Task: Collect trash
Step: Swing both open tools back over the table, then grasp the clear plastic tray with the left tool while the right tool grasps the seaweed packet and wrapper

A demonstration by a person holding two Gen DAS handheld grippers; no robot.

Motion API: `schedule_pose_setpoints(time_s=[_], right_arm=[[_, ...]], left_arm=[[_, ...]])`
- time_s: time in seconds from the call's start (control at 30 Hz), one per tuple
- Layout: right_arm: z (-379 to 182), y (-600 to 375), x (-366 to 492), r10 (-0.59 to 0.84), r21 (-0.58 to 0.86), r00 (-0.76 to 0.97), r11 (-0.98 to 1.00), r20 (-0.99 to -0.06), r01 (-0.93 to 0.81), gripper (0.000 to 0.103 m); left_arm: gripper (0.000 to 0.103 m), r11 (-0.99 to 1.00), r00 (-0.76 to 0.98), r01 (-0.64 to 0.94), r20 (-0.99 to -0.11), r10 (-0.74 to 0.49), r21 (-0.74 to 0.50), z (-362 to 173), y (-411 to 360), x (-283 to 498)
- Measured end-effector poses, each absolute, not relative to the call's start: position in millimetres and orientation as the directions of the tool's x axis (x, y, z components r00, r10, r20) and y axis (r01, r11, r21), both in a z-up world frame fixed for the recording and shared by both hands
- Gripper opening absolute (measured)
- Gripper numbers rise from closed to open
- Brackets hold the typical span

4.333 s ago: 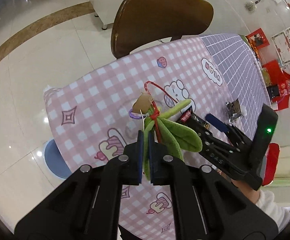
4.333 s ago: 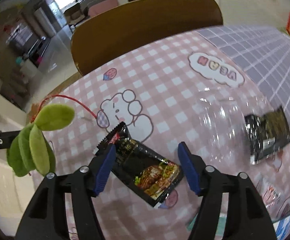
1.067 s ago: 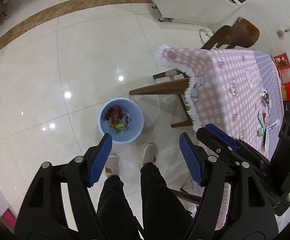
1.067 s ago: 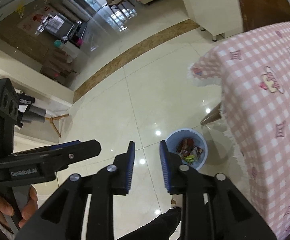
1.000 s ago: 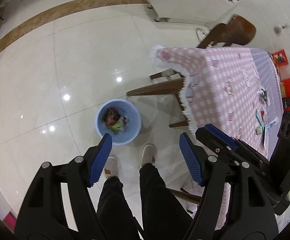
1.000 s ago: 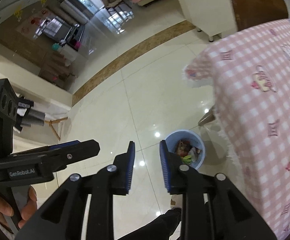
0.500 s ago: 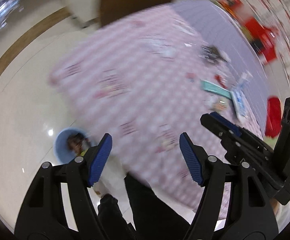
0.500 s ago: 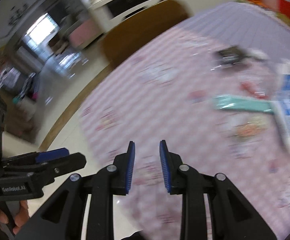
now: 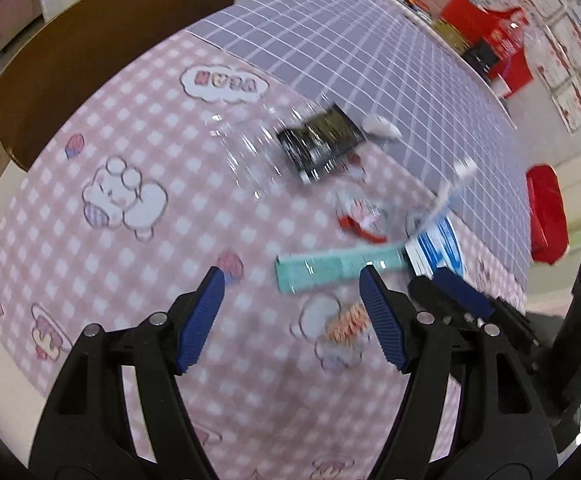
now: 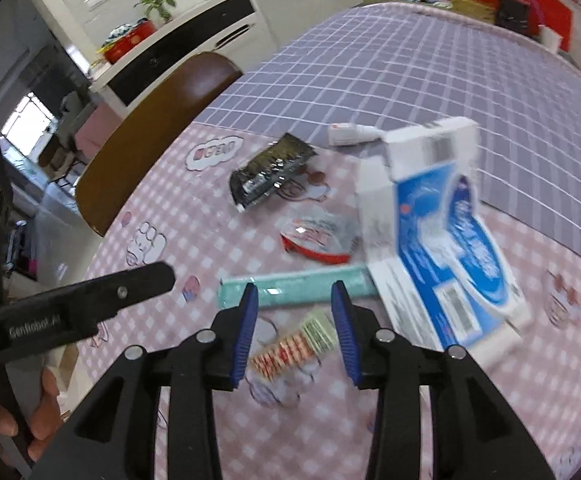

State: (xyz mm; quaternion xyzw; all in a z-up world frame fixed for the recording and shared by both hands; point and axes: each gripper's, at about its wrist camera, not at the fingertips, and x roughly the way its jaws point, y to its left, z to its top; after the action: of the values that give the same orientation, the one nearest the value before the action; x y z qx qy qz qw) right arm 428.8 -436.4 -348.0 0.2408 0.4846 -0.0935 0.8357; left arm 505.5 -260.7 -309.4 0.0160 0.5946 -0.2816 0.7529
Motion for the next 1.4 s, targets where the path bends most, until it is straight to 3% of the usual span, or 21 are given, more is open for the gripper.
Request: schedule_pose_setpoints(time_s=[0.2,0.37,0.63,0.83,0.93,1.03,1.27,1.33,1.4], right_arm=[[-362,-432,467,0.081,0.266,0.497,0.911,-0.864,0.315,0.048],[-377,-440,489,0.021,0.175,0.48,0.944,-0.877,0.278,0.051],[-404,-452,501,0.049,0.162,0.441,0.961,-0.896,0.224,0.054],[-407,-455,506,0.067,0.185,0.454,0.958,-0.888,0.221,0.053],[-405,-455,506,0.084,0.204,0.464,0.955,-0.882,0.214,0.043],[-404,-455,507,0.095,0.216,0.464,0.952,-0.881,0.216,0.041],[-401,-458,505,0.107,0.247,0.468,0.937,-0.877,0.248,0.034],[-400,-457,505,0.138,0.28,0.478,0.929,-0.867,0.24,0.012],[-396,-453,505,0.121,0.261,0.47,0.934,-0.874,0.244,0.011]], left_arm=[[0.069,0.892,0.149,0.331,-0.916,-0.372,-0.308,-323,-247,539],[0.069,0.911,0.156,0.274,-0.921,-0.358,-0.308,-335,-246,556],[0.069,0.919,0.143,0.224,-0.922,-0.36,-0.324,-354,-255,573],[0.053,0.917,0.103,0.212,-0.926,-0.364,-0.337,-370,-270,586],[0.041,0.916,0.08,0.219,-0.93,-0.359,-0.335,-376,-278,591],[0.034,0.916,0.081,0.231,-0.932,-0.354,-0.328,-377,-283,595],[0.034,0.925,0.076,0.295,-0.96,-0.271,-0.238,-376,-303,598],[0.029,0.927,0.083,0.288,-0.958,-0.276,-0.242,-377,-303,597],[0.027,0.924,0.076,0.273,-0.952,-0.298,-0.267,-377,-298,597]])
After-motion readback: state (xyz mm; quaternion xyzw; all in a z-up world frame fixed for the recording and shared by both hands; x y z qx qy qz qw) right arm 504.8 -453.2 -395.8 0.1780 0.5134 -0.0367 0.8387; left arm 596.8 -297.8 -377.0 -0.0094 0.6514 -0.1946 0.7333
